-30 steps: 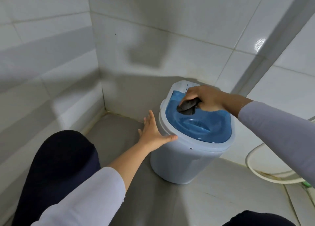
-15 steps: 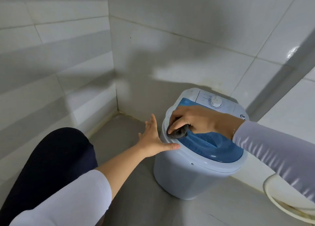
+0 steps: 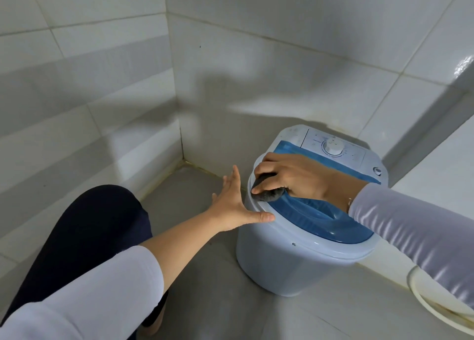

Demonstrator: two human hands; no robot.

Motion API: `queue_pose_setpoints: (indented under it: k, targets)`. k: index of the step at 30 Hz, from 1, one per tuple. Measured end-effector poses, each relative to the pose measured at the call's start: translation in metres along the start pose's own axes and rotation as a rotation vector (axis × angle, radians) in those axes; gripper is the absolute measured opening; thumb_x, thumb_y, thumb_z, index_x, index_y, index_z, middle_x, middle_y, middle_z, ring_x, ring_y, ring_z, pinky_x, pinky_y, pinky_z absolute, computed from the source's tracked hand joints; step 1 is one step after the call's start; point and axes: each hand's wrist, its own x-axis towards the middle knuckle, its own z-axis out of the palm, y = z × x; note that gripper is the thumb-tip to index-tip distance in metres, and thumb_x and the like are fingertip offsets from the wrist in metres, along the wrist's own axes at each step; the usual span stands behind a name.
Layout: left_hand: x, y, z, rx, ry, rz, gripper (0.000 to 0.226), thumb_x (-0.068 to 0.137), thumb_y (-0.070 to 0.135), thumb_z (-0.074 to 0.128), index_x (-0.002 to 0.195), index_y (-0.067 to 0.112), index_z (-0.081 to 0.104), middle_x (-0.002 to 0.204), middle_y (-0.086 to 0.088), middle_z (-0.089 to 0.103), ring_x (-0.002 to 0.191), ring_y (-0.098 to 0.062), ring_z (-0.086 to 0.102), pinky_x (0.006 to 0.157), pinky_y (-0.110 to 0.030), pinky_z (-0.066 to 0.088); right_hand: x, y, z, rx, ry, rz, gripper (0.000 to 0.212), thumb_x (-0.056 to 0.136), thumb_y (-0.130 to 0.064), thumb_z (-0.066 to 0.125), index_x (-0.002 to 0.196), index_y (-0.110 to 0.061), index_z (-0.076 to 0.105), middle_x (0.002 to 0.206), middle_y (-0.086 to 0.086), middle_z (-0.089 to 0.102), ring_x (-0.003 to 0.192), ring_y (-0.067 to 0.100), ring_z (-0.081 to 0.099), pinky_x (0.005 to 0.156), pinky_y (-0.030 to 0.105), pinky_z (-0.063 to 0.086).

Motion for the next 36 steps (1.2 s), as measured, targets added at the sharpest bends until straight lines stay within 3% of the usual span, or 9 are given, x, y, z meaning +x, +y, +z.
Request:
queue_pose_setpoints:
  k: [4, 9, 14, 21, 24, 26, 30, 32, 36]
  targets:
    - [0.0, 0.001, -0.001, 0.003, -0.003, 0.002, 0.143, 0.057, 0.064, 0.077, 0.144, 0.026, -0.031, 0.159, -0.003, -0.02, 0.145, -0.018, -0.024, 0.118, -0.054, -0.009, 0.007, 0.007, 0.004, -0.041, 0.025, 0.041, 0.054, 0.063, 0.005, 0.072, 0.107, -0.027, 0.07, 0.099, 0.004, 0.066, 0.086, 0.03, 0.059, 0.05, 0.038, 0.054]
    - [-0.001, 0.002, -0.001, 0.021, 0.003, 0.013, 0.143, 0.057, 0.064, 0.077, 0.144, 0.026, -0.031, 0.16, -0.001, -0.019, 0.145, -0.017, -0.024, 0.118, -0.054, -0.008, 0.012, 0.017, 0.005, -0.067, 0.052, 0.086, 0.052, 0.061, 0.007, 0.072, 0.102, -0.024, 0.073, 0.092, 0.006, 0.067, 0.079, 0.031, 0.06, 0.049, 0.025, 0.041]
    - [-0.007, 0.008, -0.003, -0.005, -0.006, -0.001, 0.139, 0.061, 0.059, 0.078, 0.144, 0.027, -0.03, 0.159, 0.0, -0.021, 0.144, -0.02, -0.024, 0.117, -0.052, -0.009, 0.017, 0.029, 0.004, -0.069, 0.039, 0.178, 0.042, 0.067, 0.004, 0.069, 0.102, -0.019, 0.073, 0.096, 0.009, 0.066, 0.086, 0.034, 0.058, 0.054, 0.034, 0.049]
    - [-0.005, 0.007, -0.004, 0.001, -0.009, 0.014, 0.14, 0.061, 0.057, 0.079, 0.144, 0.027, -0.03, 0.159, 0.0, -0.022, 0.144, -0.02, -0.025, 0.116, -0.052, -0.01, 0.021, 0.043, 0.008, -0.12, 0.037, 0.321, 0.032, 0.071, 0.003, 0.067, 0.099, -0.012, 0.074, 0.095, 0.011, 0.064, 0.086, 0.034, 0.056, 0.058, 0.028, 0.036]
    - [0.0, 0.002, -0.003, 0.004, -0.005, 0.034, 0.144, 0.058, 0.06, 0.079, 0.144, 0.027, -0.031, 0.159, 0.0, -0.021, 0.144, -0.016, -0.026, 0.117, -0.052, -0.012, 0.025, 0.047, 0.008, -0.113, -0.012, 0.417, 0.029, 0.081, -0.001, 0.058, 0.106, -0.011, 0.07, 0.104, 0.011, 0.06, 0.096, 0.032, 0.051, 0.063, 0.035, 0.044]
    - [0.001, 0.0, -0.003, 0.006, -0.009, 0.041, 0.146, 0.056, 0.062, 0.08, 0.144, 0.026, -0.031, 0.159, 0.001, -0.022, 0.144, -0.016, -0.027, 0.117, -0.054, -0.012, 0.026, 0.05, 0.002, -0.052, -0.047, 0.525, 0.033, 0.081, 0.001, 0.054, 0.11, -0.01, 0.066, 0.111, 0.011, 0.056, 0.103, 0.031, 0.048, 0.072, 0.04, 0.047]
    - [0.006, 0.001, -0.011, 0.022, -0.037, 0.082, 0.14, 0.061, 0.06, 0.077, 0.144, 0.025, -0.03, 0.159, 0.003, -0.022, 0.145, -0.016, -0.024, 0.118, -0.056, -0.007, 0.021, 0.063, -0.016, 0.121, 0.078, 0.745, 0.054, 0.079, 0.007, 0.047, 0.127, -0.018, 0.054, 0.114, 0.012, 0.054, 0.106, 0.033, 0.05, 0.083, 0.039, 0.046]
    - [0.012, 0.004, -0.019, 0.004, -0.023, 0.08, 0.133, 0.067, 0.058, 0.074, 0.145, 0.024, -0.029, 0.159, 0.001, -0.02, 0.146, -0.016, -0.022, 0.118, -0.055, -0.006, 0.021, 0.062, -0.026, 0.174, 0.075, 0.752, 0.059, 0.079, 0.008, 0.047, 0.13, -0.023, 0.05, 0.112, 0.012, 0.054, 0.103, 0.032, 0.053, 0.084, 0.041, 0.046]
    - [0.034, 0.01, -0.037, -0.002, 0.021, 0.088, 0.125, 0.075, 0.053, 0.071, 0.146, 0.021, -0.027, 0.16, -0.003, -0.019, 0.146, -0.017, -0.02, 0.119, -0.053, -0.002, 0.022, 0.048, -0.027, 0.203, 0.0, 0.656, 0.065, 0.074, 0.014, 0.042, 0.121, -0.027, 0.059, 0.109, 0.009, 0.055, 0.102, 0.03, 0.055, 0.083, 0.043, 0.049]
